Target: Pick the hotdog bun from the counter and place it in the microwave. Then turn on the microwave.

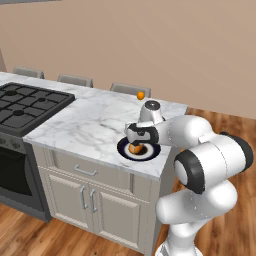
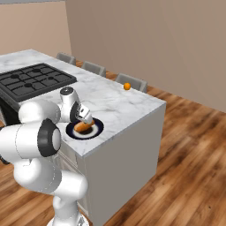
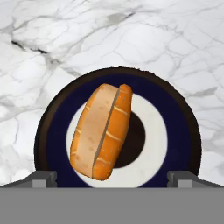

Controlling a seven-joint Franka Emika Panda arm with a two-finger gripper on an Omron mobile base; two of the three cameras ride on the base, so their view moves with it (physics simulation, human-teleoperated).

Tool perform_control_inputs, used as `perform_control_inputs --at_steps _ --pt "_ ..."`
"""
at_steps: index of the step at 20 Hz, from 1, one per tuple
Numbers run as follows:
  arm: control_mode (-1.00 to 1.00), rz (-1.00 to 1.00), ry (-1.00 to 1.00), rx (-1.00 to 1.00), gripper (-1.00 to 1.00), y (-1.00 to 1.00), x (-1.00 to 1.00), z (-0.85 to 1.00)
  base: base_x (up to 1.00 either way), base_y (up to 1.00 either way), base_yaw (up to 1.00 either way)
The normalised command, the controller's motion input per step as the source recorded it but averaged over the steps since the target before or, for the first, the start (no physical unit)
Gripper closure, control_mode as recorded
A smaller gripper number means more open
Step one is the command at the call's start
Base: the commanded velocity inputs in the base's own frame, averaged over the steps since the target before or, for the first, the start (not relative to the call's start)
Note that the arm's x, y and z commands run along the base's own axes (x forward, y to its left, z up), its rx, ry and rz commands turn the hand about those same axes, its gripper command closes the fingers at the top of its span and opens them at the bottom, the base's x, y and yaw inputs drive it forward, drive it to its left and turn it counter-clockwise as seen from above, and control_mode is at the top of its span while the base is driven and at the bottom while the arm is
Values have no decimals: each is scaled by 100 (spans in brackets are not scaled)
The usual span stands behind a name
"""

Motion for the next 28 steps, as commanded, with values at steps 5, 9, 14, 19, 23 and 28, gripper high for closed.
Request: perform_control_inputs --at_steps 5,9,14,19,23,28 --pt "-100 -3 6 0 -100 5 7 -21 0 0 0" --pt "-100 -3 6 0 -100 3 14 -23 0 0 0" --pt "-100 -2 3 0 -100 0 19 -19 0 0 0" --pt "-100 -1 2 0 -100 0 20 -19 0 0 0" --pt "-100 0 1 0 -100 0 16 -22 0 0 0" --pt "-100 0 0 0 -100 0 16 -21 0 0 0"
